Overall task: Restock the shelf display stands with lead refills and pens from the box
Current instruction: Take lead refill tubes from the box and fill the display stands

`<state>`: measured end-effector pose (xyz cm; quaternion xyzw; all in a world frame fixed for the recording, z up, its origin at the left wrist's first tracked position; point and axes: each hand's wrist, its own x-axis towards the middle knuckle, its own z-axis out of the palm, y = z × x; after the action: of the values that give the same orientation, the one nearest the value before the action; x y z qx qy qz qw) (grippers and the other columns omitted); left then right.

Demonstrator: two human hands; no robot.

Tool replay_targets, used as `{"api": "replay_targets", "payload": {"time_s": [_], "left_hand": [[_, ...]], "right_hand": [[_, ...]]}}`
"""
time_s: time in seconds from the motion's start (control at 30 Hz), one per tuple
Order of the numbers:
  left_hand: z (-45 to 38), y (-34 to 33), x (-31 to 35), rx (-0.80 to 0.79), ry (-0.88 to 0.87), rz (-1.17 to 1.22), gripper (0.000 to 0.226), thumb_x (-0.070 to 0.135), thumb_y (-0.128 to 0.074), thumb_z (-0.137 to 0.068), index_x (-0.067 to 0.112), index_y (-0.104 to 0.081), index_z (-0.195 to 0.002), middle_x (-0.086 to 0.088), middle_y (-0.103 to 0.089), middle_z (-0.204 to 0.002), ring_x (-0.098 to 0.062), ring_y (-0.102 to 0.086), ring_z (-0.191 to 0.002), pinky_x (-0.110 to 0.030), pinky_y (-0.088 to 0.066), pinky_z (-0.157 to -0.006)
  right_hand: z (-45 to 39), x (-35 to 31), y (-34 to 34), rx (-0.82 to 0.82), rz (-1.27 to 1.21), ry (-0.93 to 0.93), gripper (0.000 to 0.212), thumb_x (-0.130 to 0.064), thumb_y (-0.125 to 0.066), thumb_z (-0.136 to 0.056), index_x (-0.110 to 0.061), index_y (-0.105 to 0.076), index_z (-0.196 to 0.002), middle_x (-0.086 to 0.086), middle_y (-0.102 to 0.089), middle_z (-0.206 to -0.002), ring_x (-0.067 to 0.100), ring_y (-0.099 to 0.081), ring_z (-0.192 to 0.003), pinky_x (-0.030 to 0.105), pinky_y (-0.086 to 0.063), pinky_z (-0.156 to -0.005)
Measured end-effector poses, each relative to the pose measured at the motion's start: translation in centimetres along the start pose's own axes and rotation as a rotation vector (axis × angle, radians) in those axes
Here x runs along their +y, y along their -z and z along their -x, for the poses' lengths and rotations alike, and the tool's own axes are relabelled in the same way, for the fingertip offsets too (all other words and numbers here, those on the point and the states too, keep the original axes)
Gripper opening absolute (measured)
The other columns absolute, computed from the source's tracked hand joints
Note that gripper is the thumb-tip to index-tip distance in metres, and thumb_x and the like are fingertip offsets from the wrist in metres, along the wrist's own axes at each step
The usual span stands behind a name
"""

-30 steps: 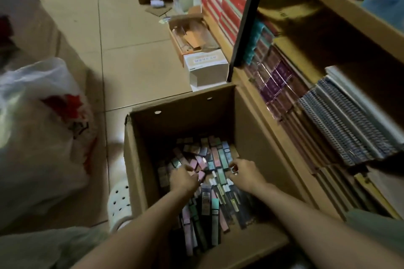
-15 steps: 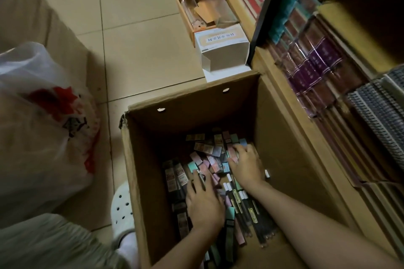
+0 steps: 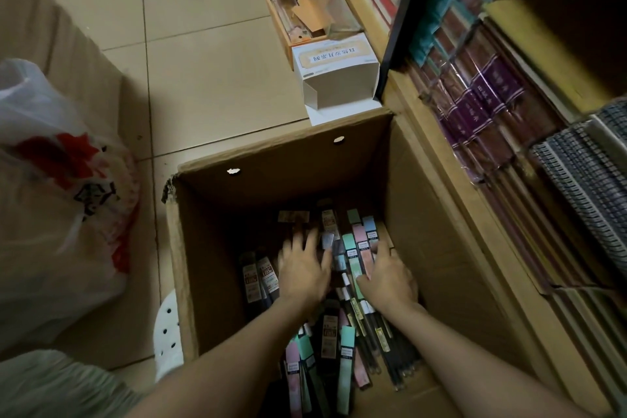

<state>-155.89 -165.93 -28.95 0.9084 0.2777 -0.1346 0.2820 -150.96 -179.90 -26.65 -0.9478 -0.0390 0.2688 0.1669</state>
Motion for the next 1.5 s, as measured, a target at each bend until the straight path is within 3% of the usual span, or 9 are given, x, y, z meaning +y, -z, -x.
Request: {"api": "replay_targets", "payload": {"time_s": [0.13,0.27,0.47,0.57,0.63,0.83,1.03,1.3,1.5], "left_hand": [[2.1,-0.9,-0.9,0.005,-0.157,-0.082,0.055,0.046,-0.032,-0.101,0.036,-0.015,-0.152,0.002,-0.007,-0.162,-0.021,-0.001,-0.149,-0.043,-0.002,-0.121],[3.8,-1.6,-1.2,-0.083,-0.26,-0.214,0.054,0.05,-0.029,-0.1,0.039,-0.015,-0.151,0.009,0.011,-0.161,-0.017,0.018,-0.146,-0.053,0.005,-0.119],[5.6,-1.0,-1.0,-0.086,-0.357,-0.11,0.032,0.045,-0.04,-0.098,0.036,-0.06,-0.121,0.016,-0.032,-0.152,-0.011,-0.008,-0.148,-0.052,-0.011,-0.12],[5.6,-0.8,-0.6,0.145,-0.198,0.146,0.024,0.03,-0.059,-0.092,0.026,-0.06,-0.116,0.009,-0.042,-0.136,-0.012,-0.036,-0.131,-0.032,-0.035,-0.109],[5.2,-0.5,-0.4,0.25,0.004,0.246,0.036,0.026,-0.067,-0.087,0.022,-0.055,-0.121,0.005,-0.04,-0.133,-0.015,-0.038,-0.127,-0.022,-0.033,-0.1],[3.6,-1.0,-0.5,0.225,0.289,0.34,0.061,0.035,-0.077,-0.077,0.018,-0.048,-0.128,0.002,-0.052,-0.127,-0.018,-0.037,-0.12,-0.029,-0.037,-0.094],[1.9,-0.4,0.4,0.202,0.447,0.622,0.082,0.012,-0.086,-0.068,0.03,-0.04,-0.133,-0.008,-0.043,-0.128,-0.02,-0.047,-0.104,-0.034,-0.05,-0.091],[-0.8,0.1,1.3,0.179,0.606,0.772,0.039,0.02,-0.077,-0.081,0.018,-0.047,-0.107,-0.013,-0.056,-0.119,-0.032,-0.057,-0.107,-0.046,-0.052,-0.091],[-0.3,1.0,1.3,0.178,0.505,0.781,0.03,0.027,-0.06,-0.094,0.014,-0.06,-0.121,-0.009,-0.066,-0.104,-0.028,-0.059,-0.109,-0.046,-0.052,-0.092]], "right_hand": [[-0.4,0.4,0.1,-0.063,-0.106,-0.007,0.047,-0.014,-0.067,-0.085,-0.015,-0.045,-0.126,0.009,-0.046,-0.128,0.027,-0.054,-0.109,0.037,-0.048,-0.091],[-0.9,0.8,0.2,-0.152,-0.353,-0.127,0.037,-0.002,-0.061,-0.085,-0.016,-0.054,-0.119,0.008,-0.059,-0.114,0.023,-0.06,-0.096,0.027,-0.049,-0.073],[-0.1,1.8,-0.1,-0.188,-0.665,-0.218,0.021,-0.003,-0.062,-0.089,-0.013,-0.057,-0.107,0.01,-0.066,-0.095,0.026,-0.065,-0.082,0.044,-0.057,-0.079],[0.3,1.8,-0.2,-0.14,-0.776,-0.206,0.022,-0.031,-0.065,-0.092,-0.01,-0.059,-0.091,0.003,-0.062,-0.067,0.021,-0.058,-0.066,0.039,-0.052,-0.072],[0.3,1.6,-0.3,-0.134,-0.808,-0.207,0.033,-0.039,-0.065,-0.091,-0.007,-0.06,-0.093,0.006,-0.06,-0.068,0.021,-0.055,-0.068,0.038,-0.048,-0.071],[-0.8,0.2,-1.4,-0.117,-0.781,-0.183,0.04,-0.04,-0.063,-0.092,-0.003,-0.061,-0.107,0.008,-0.068,-0.091,0.018,-0.061,-0.079,0.038,-0.05,-0.078],[-1.1,-0.1,-2.2,-0.086,-0.626,-0.15,0.03,-0.045,-0.06,-0.093,-0.017,-0.057,-0.099,0.002,-0.07,-0.096,0.019,-0.066,-0.088,0.032,-0.052,-0.077],[-0.8,0.5,-1.4,-0.146,-0.635,-0.076,0.028,-0.039,-0.06,-0.095,-0.013,-0.067,-0.104,0.003,-0.072,-0.094,0.02,-0.068,-0.092,0.038,-0.054,-0.086],[-0.2,0.6,0.2,-0.111,-0.686,-0.132,0.029,-0.041,-0.063,-0.092,-0.014,-0.072,-0.084,0.004,-0.074,-0.095,0.02,-0.068,-0.091,0.035,-0.054,-0.084]]}}
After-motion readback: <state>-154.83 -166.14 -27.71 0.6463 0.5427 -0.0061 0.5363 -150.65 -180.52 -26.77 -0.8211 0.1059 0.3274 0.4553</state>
